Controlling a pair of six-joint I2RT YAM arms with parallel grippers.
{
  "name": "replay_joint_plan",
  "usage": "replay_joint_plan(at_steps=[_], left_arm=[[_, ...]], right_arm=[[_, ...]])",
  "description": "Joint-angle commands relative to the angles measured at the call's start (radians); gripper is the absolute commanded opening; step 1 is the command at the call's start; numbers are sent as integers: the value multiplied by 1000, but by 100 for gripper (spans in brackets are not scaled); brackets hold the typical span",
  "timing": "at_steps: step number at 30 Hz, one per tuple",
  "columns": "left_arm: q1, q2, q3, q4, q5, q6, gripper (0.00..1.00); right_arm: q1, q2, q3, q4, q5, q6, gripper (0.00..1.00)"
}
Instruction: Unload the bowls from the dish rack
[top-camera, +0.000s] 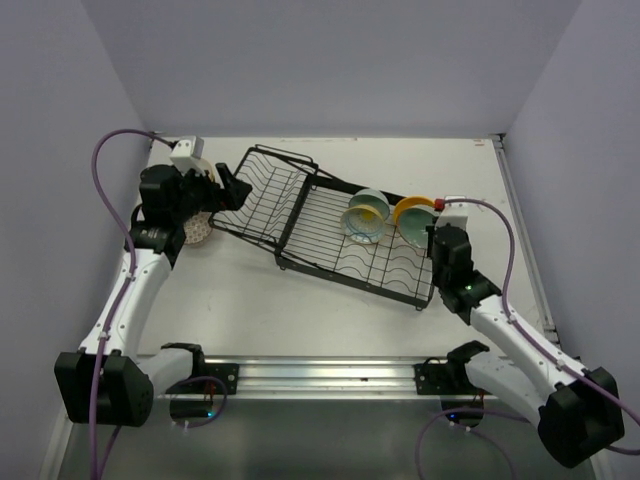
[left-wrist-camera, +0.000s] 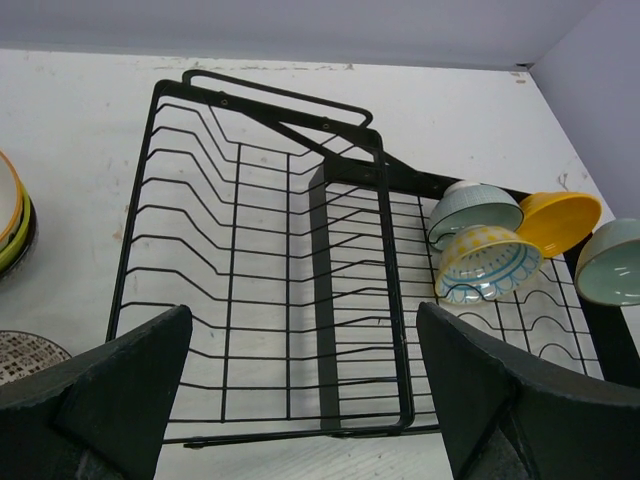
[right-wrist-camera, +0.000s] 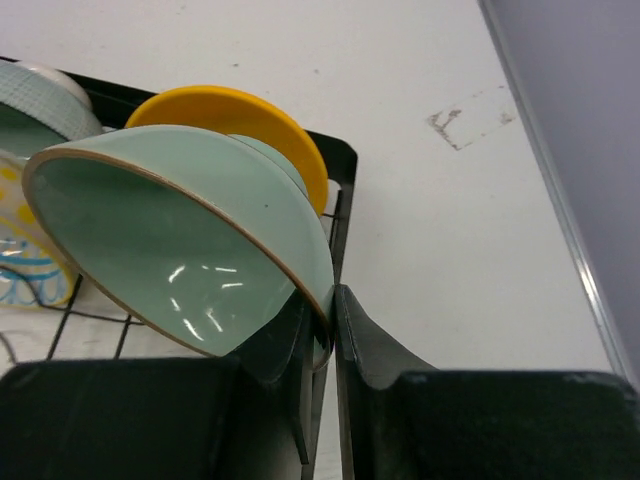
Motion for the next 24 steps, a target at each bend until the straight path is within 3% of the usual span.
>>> replay_joint_plan(at_steps=[1,5,9,18,24], left_arm=[[-7,-41,-14,109,70,-9,98],[-12,-64,-46,214,199,-24,98],[-45,-78,-54,254,264,-10,97],[-303,-118,-26,143,80,190,97],[-412,-66,15,21,-123,258,97]], right_arm=[[11,-67,103,-52,-118,118,0],[13,-26,265,-190,-341,195,0],[57,66,409,-271,-431,248,0],[224,339,690,-400,-486,282,0],[303,387,767,-389,-537,321,0]])
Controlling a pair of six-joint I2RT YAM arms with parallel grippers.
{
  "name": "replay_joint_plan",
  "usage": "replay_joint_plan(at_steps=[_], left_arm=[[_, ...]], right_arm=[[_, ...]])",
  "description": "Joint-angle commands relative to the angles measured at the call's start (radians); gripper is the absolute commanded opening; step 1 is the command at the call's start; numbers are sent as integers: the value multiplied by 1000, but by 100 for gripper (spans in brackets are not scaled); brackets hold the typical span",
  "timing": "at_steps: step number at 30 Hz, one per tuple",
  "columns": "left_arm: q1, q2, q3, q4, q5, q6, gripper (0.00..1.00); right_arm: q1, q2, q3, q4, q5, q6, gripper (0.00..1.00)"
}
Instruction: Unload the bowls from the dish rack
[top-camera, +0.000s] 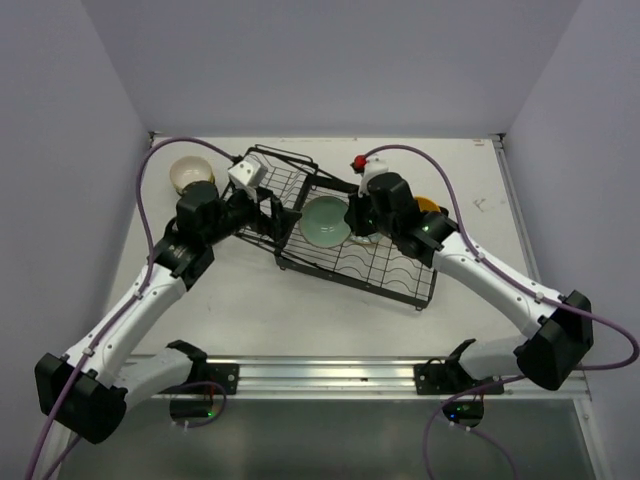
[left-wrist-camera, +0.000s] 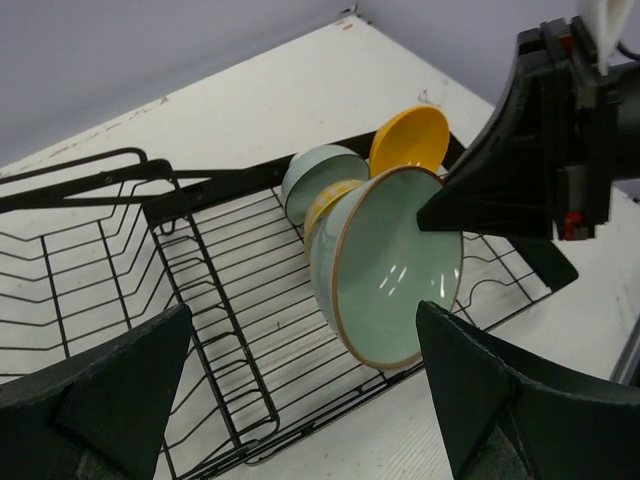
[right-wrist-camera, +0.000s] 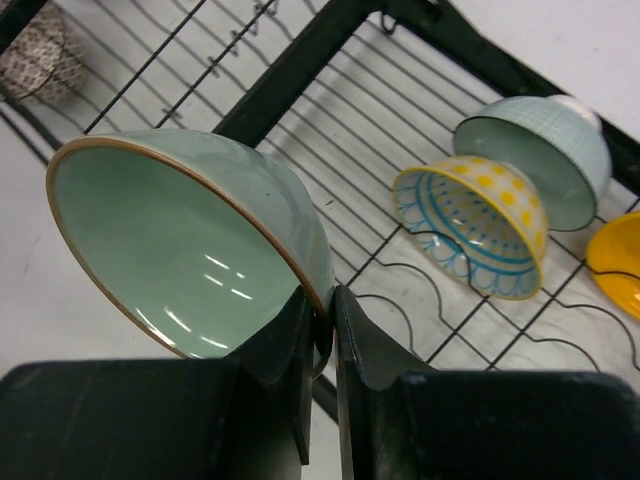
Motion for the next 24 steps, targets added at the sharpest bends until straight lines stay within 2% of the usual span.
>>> replay_joint_plan(at_steps=[1,6,9,12,15,17,18,21,22,24], left_arm=[[-52,34,57,-79,-181,84,97],[-92,59,61,-96,-235,96,95],[-112,74,72,-114,-262,107,89],[-125,82,74,-120,-278,113,80],[-141,87,77,-129,-308,122,60],[-148,96,83,-134,-327,124,51],[-153,99,84,-142,-330,127,41],[-159,113,92,-149,-342,124,28],[-159,119,94,-154,-353,122,17],[-161,129,100,-163,-368,113,4]], right_arm=[[26,-31,92,69,-74,58,0],[41,-48,87,100,-118,98,0],[47,-64,72,117,-126,119,0],[56,-71,64,120,-137,132,0],[73,-75,63,114,-135,138,0],[84,-75,57,117,-137,144,0],[89,-77,57,122,-138,147,0],[104,-74,54,125,-140,150,0],[106,-74,49,128,-141,155,0],[109,-74,44,137,-146,161,0]])
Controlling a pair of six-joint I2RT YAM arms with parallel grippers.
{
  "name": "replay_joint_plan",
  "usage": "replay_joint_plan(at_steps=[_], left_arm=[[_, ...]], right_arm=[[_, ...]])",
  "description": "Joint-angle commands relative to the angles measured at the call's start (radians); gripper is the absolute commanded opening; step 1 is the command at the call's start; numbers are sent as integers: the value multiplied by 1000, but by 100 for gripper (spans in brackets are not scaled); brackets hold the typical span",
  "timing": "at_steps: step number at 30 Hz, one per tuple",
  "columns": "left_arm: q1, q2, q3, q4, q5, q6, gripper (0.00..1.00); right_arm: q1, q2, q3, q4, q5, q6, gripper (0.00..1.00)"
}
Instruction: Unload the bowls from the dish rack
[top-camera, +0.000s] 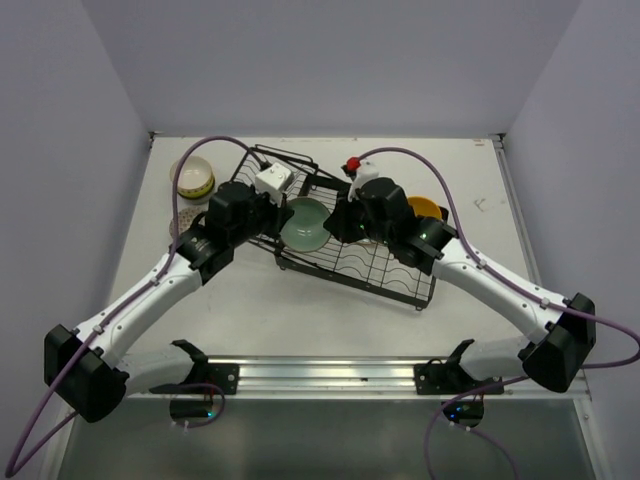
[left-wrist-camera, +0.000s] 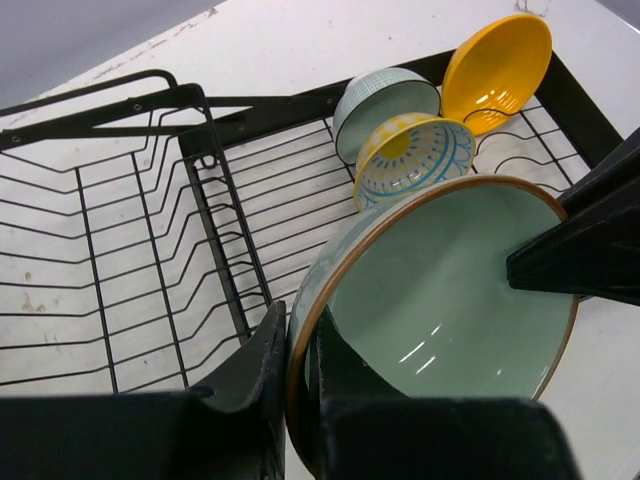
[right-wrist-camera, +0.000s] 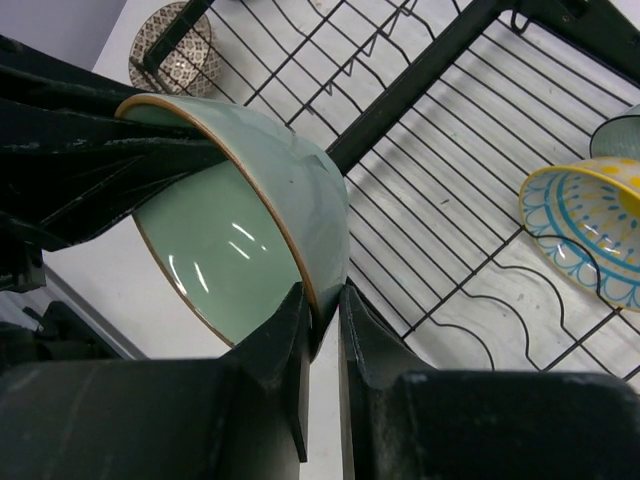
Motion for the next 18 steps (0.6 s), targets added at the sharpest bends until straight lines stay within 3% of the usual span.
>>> replay_joint_plan(at_steps=[1,6,7,10,15,18], left_arm=[[4,21,45,-29,-72,15,0],[4,30,51,-38,-134,-22,0],[4,28,49,-37,-155,-28,0],[6,-7,37,-20,-239,-46,0],[35,-48,20,-5,-330,-66,0],[114,-94,3,23,-341,-103,0]], right_arm=[[12,-57,18,124,-52,26,1],[14,-61,9,132,-46,18,35],[15,-65,5,134,-42,12,46],[14,-77,2,117,-23,-2,60],[14,-127,-12,83,7,-32,68],[15,-161,-35,65,35,-61,70]])
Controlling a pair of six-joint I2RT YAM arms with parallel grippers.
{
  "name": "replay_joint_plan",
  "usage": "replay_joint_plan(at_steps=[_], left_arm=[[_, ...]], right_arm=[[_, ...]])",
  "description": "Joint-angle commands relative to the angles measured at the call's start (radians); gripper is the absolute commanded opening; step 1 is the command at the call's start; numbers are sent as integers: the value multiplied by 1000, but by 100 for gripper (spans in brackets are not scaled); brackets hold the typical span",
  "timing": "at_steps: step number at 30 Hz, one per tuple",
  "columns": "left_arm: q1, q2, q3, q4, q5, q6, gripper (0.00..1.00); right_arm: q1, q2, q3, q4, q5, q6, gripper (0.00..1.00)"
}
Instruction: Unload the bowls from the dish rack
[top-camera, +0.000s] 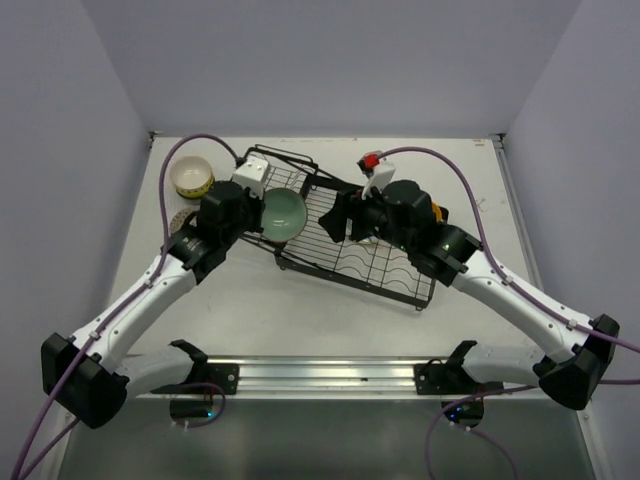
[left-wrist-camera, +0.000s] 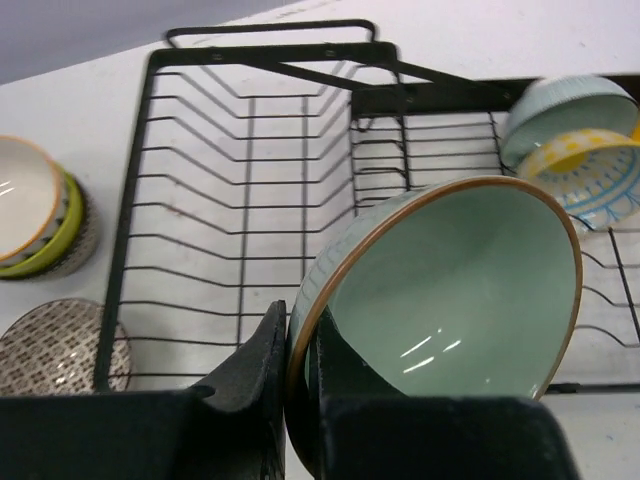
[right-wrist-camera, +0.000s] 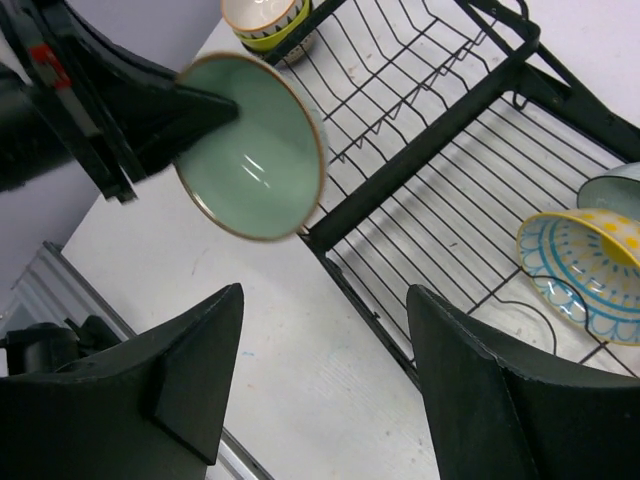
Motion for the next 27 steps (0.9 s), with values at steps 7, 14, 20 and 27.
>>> replay_joint_plan(at_steps=[7,14,20,27], left_arm=[[328,-168,-39,123,-215,-183,0],[607,-110,-33,67,-182,-346,0],[828,-4,-32,68,-29,-420,0],[925,137,-33,106,246,-444,0]], right_arm=[[2,-173,-106,-47,124,-109,76],[-1,-259,-231,-84,196,-147,79],[-15,-293,-301,-78,235,-178,82],[-46,-287,-344,-50,232,-205,85]])
